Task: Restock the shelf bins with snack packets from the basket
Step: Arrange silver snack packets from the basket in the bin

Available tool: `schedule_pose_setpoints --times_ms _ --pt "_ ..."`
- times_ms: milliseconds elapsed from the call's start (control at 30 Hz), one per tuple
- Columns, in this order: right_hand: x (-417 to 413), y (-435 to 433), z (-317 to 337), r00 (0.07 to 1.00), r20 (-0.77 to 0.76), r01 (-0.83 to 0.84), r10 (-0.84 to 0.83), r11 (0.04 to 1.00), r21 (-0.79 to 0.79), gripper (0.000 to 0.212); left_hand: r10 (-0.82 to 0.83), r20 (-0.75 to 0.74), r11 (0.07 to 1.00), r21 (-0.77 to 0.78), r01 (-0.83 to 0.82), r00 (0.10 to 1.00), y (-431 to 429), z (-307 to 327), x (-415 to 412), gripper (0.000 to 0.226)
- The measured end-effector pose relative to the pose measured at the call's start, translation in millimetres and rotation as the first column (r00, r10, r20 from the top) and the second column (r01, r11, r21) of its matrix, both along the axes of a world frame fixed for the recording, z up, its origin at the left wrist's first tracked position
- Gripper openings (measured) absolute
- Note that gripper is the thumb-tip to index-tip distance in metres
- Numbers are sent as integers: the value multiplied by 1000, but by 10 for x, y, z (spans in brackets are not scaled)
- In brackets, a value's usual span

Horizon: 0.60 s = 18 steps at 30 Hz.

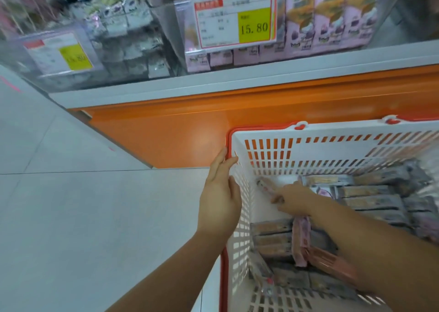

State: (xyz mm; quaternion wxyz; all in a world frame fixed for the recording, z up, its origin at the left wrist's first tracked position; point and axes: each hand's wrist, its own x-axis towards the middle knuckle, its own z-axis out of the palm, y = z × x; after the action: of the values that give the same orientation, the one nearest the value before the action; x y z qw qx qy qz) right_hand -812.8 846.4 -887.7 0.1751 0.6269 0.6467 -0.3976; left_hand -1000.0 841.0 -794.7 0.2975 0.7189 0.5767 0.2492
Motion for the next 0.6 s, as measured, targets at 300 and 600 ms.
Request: schedule_pose_setpoints --times_ms 300,600 --pt "61 51 1412 944 -235 185 -231 962 -202 13 -92 -169 996 -29 88 981 -103 223 -38 46" --pt "-231 -203 3022 912 -395 152 -115 986 63 27 201 386 961 -256 -104 901 -356 1396 -264 21"
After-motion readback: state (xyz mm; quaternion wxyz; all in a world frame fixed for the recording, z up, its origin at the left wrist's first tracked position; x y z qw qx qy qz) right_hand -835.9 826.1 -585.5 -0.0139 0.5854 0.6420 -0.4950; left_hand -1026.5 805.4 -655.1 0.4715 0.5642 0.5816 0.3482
